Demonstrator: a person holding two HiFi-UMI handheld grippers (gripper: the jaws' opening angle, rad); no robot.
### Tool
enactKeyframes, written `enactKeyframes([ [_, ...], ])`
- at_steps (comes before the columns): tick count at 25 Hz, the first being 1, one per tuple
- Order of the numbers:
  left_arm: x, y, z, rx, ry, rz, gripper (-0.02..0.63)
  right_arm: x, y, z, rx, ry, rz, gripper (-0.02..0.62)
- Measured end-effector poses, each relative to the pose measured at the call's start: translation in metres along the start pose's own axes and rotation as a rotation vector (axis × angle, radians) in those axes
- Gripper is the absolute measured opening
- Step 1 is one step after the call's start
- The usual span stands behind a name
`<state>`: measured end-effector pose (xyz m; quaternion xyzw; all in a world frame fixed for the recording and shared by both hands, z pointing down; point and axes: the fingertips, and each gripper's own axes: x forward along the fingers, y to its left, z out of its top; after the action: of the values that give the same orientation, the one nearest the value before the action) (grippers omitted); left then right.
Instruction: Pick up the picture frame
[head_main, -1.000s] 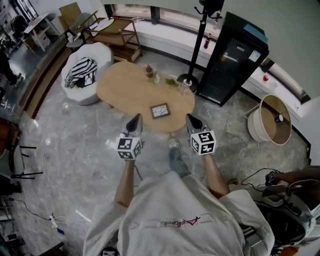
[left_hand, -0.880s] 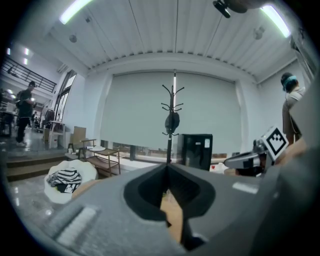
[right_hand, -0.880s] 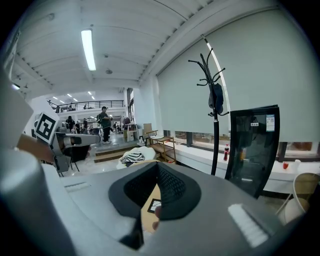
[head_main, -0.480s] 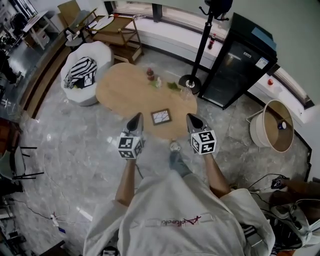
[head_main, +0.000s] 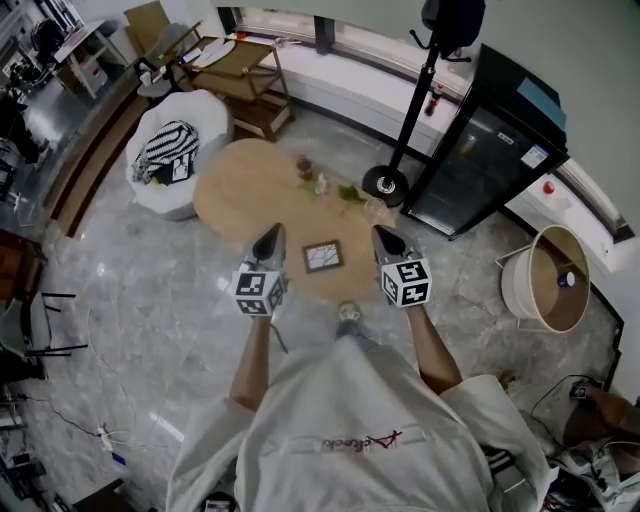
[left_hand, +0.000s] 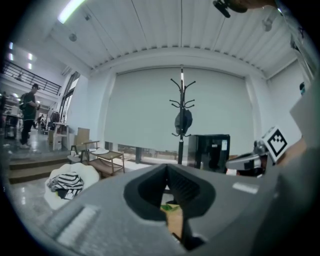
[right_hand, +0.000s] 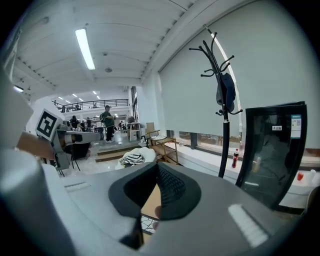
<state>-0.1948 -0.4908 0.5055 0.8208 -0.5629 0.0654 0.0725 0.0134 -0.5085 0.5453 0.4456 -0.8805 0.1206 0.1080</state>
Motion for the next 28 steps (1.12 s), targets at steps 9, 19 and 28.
enactKeyframes([
  [9, 0.047, 0.019, 0.019, 0.000, -0.020, 0.052, 0.002, 0.049, -0.031, 0.025, -0.025, -0.012, 0.056, 0.005],
  [19, 0.064, 0.034, 0.005, -0.026, 0.009, 0.096, 0.002, 0.085, -0.039, 0.027, -0.025, 0.011, 0.106, 0.005],
  [28, 0.060, 0.068, -0.013, -0.065, 0.050, 0.127, 0.002, 0.117, -0.028, 0.020, -0.008, 0.053, 0.110, 0.005],
])
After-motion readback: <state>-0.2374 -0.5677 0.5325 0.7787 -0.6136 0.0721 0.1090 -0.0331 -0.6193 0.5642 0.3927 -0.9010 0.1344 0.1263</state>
